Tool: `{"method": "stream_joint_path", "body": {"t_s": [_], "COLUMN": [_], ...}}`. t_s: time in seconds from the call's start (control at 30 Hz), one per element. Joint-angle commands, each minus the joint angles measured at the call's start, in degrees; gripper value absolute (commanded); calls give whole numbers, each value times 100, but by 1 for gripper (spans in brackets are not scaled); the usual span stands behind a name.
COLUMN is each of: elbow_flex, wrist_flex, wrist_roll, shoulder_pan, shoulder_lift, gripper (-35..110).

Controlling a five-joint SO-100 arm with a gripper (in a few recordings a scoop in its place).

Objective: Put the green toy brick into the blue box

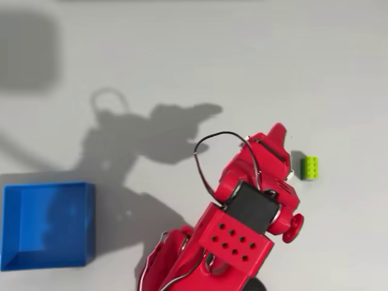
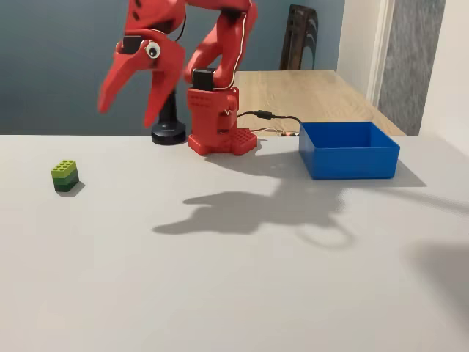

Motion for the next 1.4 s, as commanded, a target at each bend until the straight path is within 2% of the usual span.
{"method": "stream_joint_path", "body": {"t_s": [0.0,0.27,0.53,1.07,1.37], "elbow_flex": [-281,-352,-334,-2197,-1916], "wrist_flex": [105,35,-738,-844,-1521], "wrist_roll": [26,378,439,1090,1037], "shoulder_pan": [457,800,1257,1714,2145], "shoulder_lift": [-167,-914,-1591,-3762,-4412], "gripper": [35,34,34,32,31]}}
